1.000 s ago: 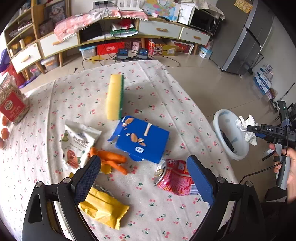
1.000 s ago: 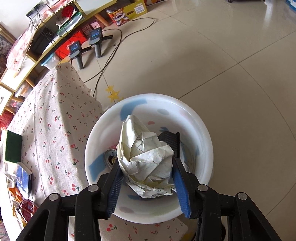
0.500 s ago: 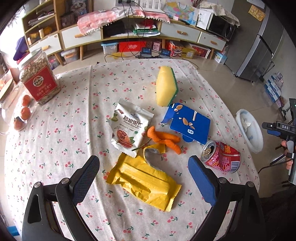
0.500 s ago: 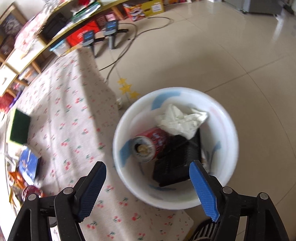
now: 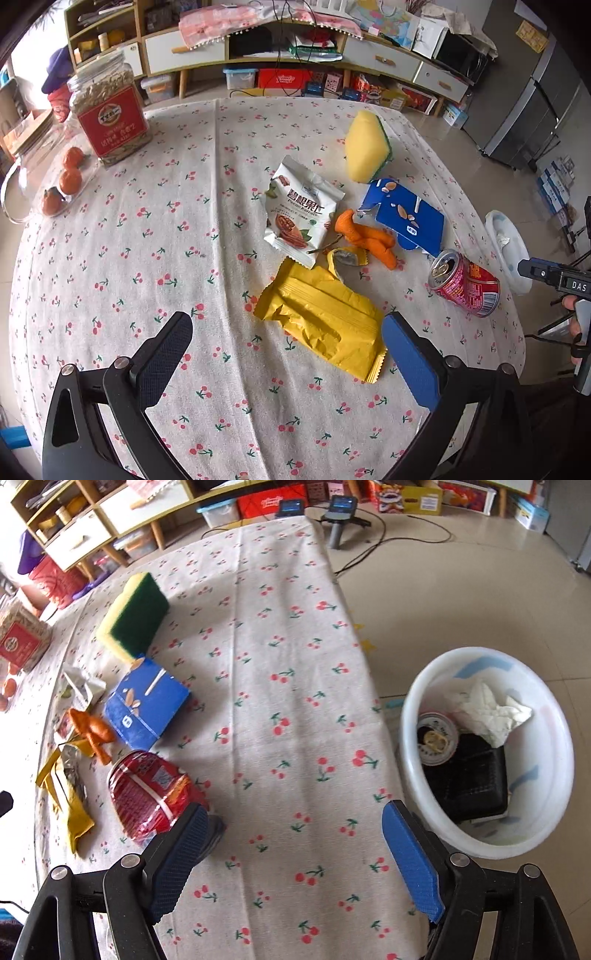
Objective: Collect trash
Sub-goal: 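Grasp the red can with the right tool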
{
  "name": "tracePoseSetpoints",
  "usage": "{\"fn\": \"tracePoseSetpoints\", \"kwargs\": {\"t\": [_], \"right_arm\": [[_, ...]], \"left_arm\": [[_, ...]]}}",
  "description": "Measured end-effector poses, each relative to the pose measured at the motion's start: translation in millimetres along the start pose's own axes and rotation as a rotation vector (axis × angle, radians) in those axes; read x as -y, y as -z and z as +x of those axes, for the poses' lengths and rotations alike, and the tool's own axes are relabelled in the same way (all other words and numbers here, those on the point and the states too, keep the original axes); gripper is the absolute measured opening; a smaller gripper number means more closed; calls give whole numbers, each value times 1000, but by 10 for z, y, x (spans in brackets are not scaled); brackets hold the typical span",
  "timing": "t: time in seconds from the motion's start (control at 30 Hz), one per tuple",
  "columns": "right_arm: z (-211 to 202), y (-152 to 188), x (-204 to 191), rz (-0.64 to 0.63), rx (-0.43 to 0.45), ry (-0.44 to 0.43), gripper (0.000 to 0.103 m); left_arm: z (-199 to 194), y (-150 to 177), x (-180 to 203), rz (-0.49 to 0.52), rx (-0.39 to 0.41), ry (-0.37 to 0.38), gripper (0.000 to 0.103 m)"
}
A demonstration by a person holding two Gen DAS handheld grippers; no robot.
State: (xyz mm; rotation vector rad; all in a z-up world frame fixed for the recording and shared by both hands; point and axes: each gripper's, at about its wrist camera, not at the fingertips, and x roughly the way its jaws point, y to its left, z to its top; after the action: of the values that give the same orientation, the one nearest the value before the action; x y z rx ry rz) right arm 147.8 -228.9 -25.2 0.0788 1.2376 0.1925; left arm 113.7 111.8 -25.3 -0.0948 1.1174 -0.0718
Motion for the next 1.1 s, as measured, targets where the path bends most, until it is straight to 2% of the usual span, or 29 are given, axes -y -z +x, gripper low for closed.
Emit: {"fn": "tracePoseSetpoints", "kwargs": {"t": [0.13, 0.3, 0.53, 0.63, 0.83, 0.93, 1.1], "right_arm": [[54, 22, -284, -50, -18, -41, 82], [192, 23, -629, -137, -56, -49, 82], [484, 47, -1009, -243, -116, -14, 82], [599, 38, -1054, -258, -131, 13, 82], [802, -38, -1004, -222, -171, -10, 81], [883, -64, -1008, -210, -182, -14, 76], [851, -100, -985, -189, -161, -17, 74]], "left_arm": [[61, 81, -165, -55, -44, -5, 103], [100, 155, -303, -96, -77, -16, 103], [106, 226, -372, -105, -101, -16, 103], [136, 256, -360, -98, -116, -18, 103], [282, 253, -288, -94, -156, -24, 103], [380, 213, -241, -121, -178, -1, 103], [569, 135, -131, -192, -217, 26, 103]]}}
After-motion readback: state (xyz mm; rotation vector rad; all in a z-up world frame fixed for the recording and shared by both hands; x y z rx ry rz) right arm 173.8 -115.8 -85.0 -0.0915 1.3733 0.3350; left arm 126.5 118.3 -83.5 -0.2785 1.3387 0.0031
